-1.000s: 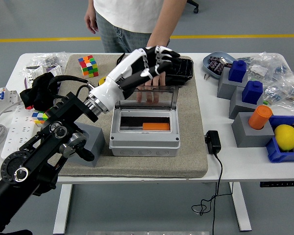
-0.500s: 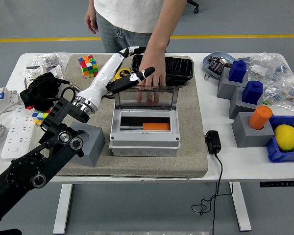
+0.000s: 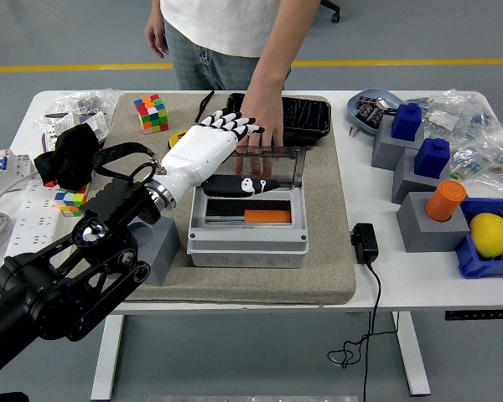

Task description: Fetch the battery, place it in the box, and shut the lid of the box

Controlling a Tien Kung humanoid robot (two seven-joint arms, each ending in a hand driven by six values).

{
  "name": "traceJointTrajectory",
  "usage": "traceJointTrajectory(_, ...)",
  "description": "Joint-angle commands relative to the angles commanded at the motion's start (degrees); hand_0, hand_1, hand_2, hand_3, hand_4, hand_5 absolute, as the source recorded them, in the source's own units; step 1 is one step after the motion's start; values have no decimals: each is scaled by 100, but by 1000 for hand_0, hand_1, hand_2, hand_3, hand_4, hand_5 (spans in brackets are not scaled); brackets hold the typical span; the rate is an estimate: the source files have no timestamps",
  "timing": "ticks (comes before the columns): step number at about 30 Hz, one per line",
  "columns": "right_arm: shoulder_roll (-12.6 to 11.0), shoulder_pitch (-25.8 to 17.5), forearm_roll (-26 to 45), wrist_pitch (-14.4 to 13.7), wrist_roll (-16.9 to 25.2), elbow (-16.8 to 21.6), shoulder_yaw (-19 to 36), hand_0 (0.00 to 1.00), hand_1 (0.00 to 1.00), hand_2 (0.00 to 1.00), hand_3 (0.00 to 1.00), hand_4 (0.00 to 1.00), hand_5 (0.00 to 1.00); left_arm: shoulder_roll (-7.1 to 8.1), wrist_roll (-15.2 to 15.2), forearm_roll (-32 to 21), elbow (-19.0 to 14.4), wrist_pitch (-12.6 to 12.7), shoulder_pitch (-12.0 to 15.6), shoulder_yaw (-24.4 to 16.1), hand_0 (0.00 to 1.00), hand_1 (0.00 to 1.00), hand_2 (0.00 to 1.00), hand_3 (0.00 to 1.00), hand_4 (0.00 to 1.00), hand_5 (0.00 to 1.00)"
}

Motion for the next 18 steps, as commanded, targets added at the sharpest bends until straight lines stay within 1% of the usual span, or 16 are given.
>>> traceJointTrajectory(5,-6,7,4,0,1,-2,-6,906,786,771,798,998,998,20,87,0,85,-127,-27,37,998,998,984,880,998,998)
traceJointTrajectory(6,-6,7,2,0,1,-1,-4,905,783,771,798,998,998,23,92,0,87,-135,-26,41,998,998,980,808,998,998)
traceJointTrajectory(9,-2,1,7,-1,-1,-3,-10,905,783,771,798,998,998,49,102,0,72,-183,-11,86,998,998,980,808,998,998)
traceJointTrajectory(11,0,-3,2,-1,-4,-1,-5,905,783,771,798,998,998,74,24,0,45,-118,12,124,998,998,980,808,998,998)
traceJointTrajectory(12,1,-4,2,-3,-5,-1,-5,905,785,770,798,998,998,90,-2,0,17,-102,27,143,998,998,886,601,998,998)
traceJointTrajectory(17,-1,-2,13,-4,-9,-1,-17,905,785,770,798,998,998,175,-93,0,-227,-72,103,225,998,998,886,601,998,998)
traceJointTrajectory(18,0,1,13,-3,-10,-2,-18,905,784,770,798,998,998,190,-93,0,-281,-70,111,246,998,998,835,546,998,998)
